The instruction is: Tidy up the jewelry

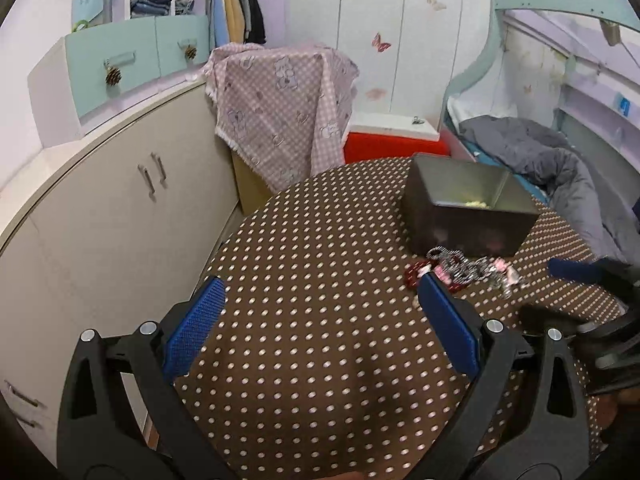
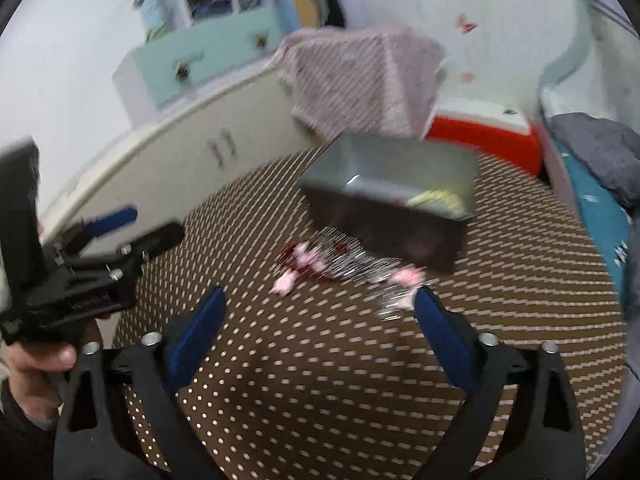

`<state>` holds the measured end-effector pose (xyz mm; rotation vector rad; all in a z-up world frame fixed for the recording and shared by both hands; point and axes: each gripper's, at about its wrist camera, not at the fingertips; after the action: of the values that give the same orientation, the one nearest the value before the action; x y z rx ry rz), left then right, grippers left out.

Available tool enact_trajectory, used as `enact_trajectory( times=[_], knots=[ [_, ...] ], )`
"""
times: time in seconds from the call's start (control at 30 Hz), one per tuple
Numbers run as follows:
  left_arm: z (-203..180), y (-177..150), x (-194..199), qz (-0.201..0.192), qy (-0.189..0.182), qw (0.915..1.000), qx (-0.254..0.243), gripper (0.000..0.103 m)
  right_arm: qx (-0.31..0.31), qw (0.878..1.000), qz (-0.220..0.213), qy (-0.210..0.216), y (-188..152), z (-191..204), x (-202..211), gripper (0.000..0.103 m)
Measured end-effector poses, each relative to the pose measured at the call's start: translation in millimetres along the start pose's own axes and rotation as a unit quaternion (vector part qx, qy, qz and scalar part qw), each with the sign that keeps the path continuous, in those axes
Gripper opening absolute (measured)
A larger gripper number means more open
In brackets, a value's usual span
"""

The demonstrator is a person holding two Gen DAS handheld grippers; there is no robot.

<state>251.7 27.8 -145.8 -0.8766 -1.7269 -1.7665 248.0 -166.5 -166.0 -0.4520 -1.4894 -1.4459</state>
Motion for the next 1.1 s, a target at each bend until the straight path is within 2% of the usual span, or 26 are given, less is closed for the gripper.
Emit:
enact_trajectory(
  times=[0.03,0.1,0.2,0.3,0.43,0.9,1.0,1.07,1.1],
  knots=[
    [1.3,-1.8,-0.9,0.003,0.0,1.0,0.001,0.095,0.005,1.0,0.011,-0.001,1.3,4.0,-10.9,0.07],
    [4.9,-4.8,-4.0,0.01,0.002,0.9999,0.002,0.095,0.011,1.0,0.023,0.0,3.9,7.6,-25.3,0.064],
    [3.2,-7.5,-9.7,0.019,0.003,0.9998,-0.005,0.095,0.015,0.999,0.039,-0.004,8.1,10.6,-42.7,0.05],
    [-0.3,-10.0,-16.5,0.028,0.002,0.9995,-0.01,0.095,0.023,0.999,0.045,-0.009,12.7,14.4,-53.0,0.04],
    [-5.3,-11.1,-22.0,0.035,0.0,0.9992,-0.019,0.095,0.046,0.997,0.042,-0.04,12.7,21.4,-61.2,0.015],
    [-48.4,-7.9,-65.4,0.086,-0.027,0.9928,-0.079,0.094,-0.002,0.999,0.036,-0.013,-7.2,-21.5,-31.5,0.014],
    [-51.1,-5.2,-73.2,0.104,-0.042,0.9903,-0.082,0.075,-0.007,0.999,0.032,0.002,-7.9,-24.2,-22.9,0.014],
    [-53.5,-4.1,-74.6,0.104,-0.051,0.9893,-0.088,0.07,-0.009,1.0,0.027,0.012,-7.2,-25.4,-17.2,0.014],
    [-55.2,-3.7,-74.2,0.104,-0.057,0.9886,-0.094,0.062,-0.004,1.0,0.025,0.01,-6.9,-24.3,-14.4,0.014]
  ],
)
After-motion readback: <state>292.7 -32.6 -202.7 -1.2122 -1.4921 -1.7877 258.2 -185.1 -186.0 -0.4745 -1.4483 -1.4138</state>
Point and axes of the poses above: each gripper's, at about its wrist camera, not at the fingertips, and x roughly against the way its jaws point, z to its left, y to its top, and after that the axes turned 9 degrees about z, right-handed
